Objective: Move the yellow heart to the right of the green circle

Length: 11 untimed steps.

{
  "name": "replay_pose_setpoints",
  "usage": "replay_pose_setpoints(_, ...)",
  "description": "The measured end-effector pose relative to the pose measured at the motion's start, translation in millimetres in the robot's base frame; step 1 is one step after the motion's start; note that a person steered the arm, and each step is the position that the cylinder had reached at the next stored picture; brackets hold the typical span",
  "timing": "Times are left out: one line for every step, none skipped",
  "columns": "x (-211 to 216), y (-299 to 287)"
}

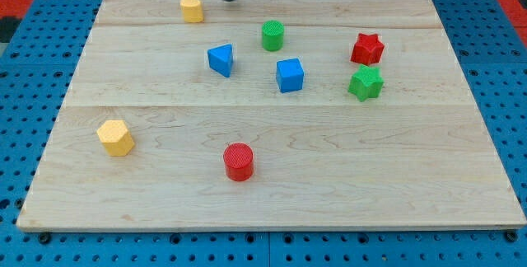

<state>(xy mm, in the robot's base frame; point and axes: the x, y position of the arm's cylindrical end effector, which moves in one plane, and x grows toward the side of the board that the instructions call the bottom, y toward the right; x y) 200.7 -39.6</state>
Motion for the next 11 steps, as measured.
replay_pose_setpoints(-8.5, -22.0)
replay_pose_setpoints(14.4, -58.6)
replay_pose_setpoints(-3.0, -124.0)
replay_pose_setpoints(-8.5, -153.8)
replay_pose_setpoints(27.4, -131.8)
replay_pose_setpoints(44.7, -95.8)
replay_pose_setpoints(44.7, -4.8)
replay_pose_setpoints(47.4, 24.8)
replay_pose_setpoints(54.0, 71.1)
replay_pose_setpoints(58.3, 117.6)
replay_pose_setpoints(40.8, 112.5)
